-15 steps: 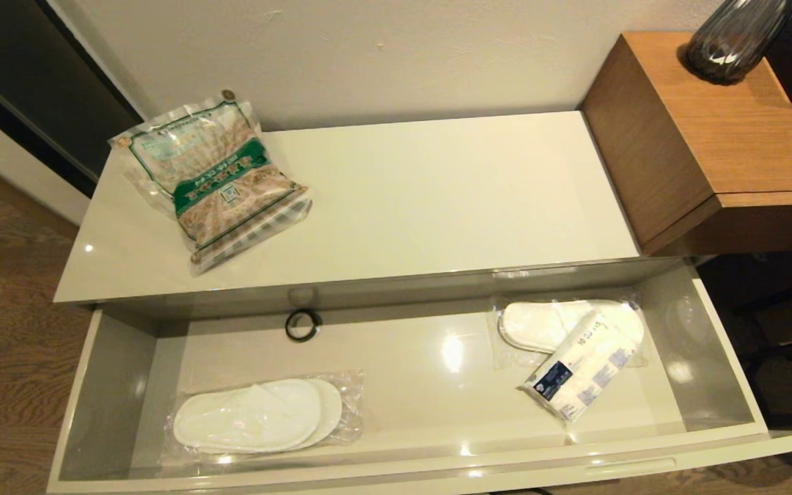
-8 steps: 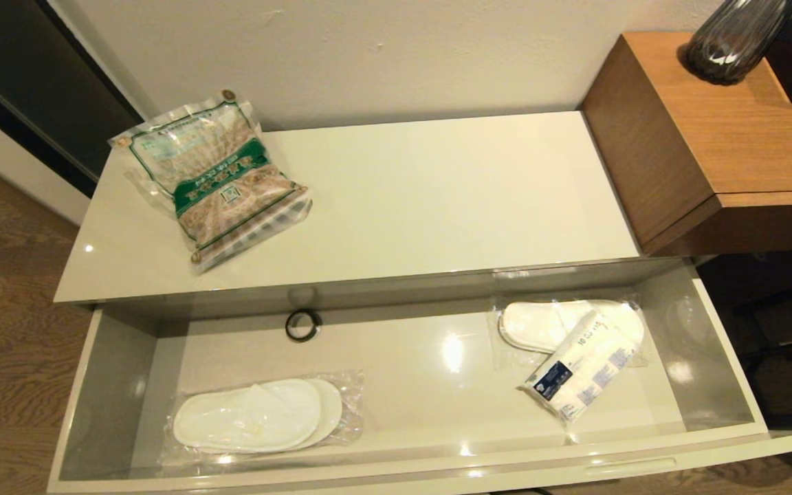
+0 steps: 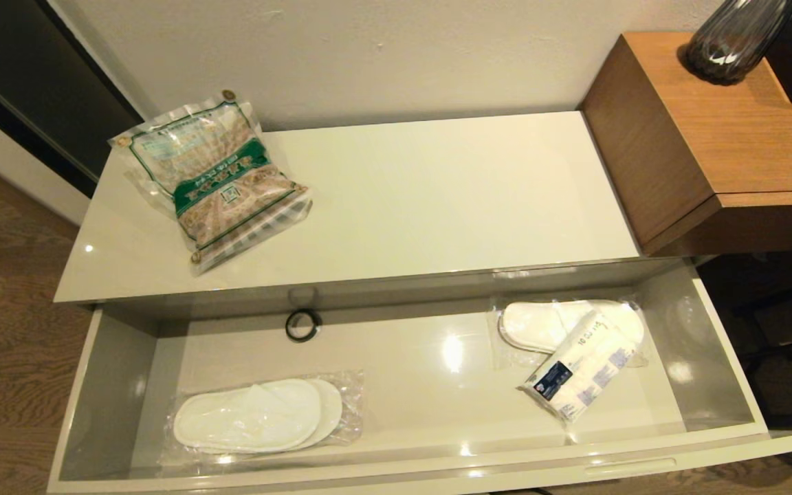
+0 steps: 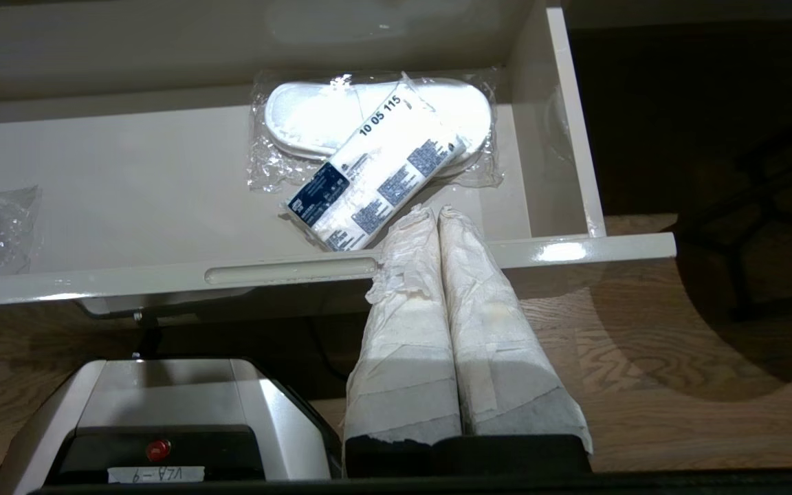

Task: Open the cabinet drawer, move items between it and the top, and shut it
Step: Pick up the solid drinks on the table

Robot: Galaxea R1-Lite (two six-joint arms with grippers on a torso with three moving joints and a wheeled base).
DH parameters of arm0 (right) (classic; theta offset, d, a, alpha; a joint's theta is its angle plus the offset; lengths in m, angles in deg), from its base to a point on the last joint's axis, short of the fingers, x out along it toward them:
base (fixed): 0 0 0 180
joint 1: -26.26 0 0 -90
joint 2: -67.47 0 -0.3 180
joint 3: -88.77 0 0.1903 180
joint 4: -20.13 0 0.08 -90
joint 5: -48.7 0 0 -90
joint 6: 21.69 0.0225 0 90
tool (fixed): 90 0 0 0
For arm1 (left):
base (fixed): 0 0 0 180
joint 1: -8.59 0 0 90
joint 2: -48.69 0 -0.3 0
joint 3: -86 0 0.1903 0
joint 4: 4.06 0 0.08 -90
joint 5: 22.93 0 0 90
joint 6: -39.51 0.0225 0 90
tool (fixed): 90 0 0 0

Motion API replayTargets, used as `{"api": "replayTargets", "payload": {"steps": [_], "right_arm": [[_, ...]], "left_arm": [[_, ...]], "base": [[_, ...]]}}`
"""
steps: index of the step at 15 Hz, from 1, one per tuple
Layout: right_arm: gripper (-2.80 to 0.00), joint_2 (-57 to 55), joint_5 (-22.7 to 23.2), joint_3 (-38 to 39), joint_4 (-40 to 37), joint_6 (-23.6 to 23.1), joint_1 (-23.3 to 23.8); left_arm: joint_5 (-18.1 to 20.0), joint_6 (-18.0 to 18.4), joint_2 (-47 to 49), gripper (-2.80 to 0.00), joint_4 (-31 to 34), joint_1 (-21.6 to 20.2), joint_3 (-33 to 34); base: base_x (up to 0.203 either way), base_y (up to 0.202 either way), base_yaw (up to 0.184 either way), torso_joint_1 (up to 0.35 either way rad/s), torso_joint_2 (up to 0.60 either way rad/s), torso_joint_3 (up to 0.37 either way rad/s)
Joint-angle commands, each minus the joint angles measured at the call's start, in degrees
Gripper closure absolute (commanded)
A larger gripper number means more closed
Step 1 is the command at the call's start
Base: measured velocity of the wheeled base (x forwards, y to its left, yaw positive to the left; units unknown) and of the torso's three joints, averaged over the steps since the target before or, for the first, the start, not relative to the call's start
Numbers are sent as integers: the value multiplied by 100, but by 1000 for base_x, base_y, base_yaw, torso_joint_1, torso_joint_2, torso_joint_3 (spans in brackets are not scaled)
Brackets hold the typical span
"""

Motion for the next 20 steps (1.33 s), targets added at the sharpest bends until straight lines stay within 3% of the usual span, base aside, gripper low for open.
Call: {"api": "replayTargets", "payload": {"steps": [1, 2, 5, 7, 16, 18, 20], "right_arm": [[0, -13, 2, 9, -1, -3, -2], [0, -13, 2, 9, -1, -3, 0], [0, -13, 2, 9, -1, -3, 0], [0, -13, 2, 9, -1, -3, 0], [0, -13, 2, 9, -1, -3, 0], [0, -13, 2, 9, -1, 6, 0], [0, -13, 2, 9, 0, 6, -3]], "left_arm": [[-12, 211, 7, 0, 33, 0, -5], [20, 415, 1, 0, 52, 0, 8], [23, 510, 9, 0, 47, 0, -8], [176, 841, 10, 0, 67, 0, -17], [176, 879, 35, 0, 9, -7, -152], [170, 812, 575, 0, 149, -21, -1096], [146, 630, 1698, 0, 472, -57, -2832]], "base": [[0, 0, 0, 0, 0, 0], [0, 0, 0, 0, 0, 0], [0, 0, 0, 0, 0, 0], [0, 0, 0, 0, 0, 0], [0, 0, 0, 0, 0, 0], [0, 0, 0, 0, 0, 0], [0, 0, 0, 0, 0, 0]]}}
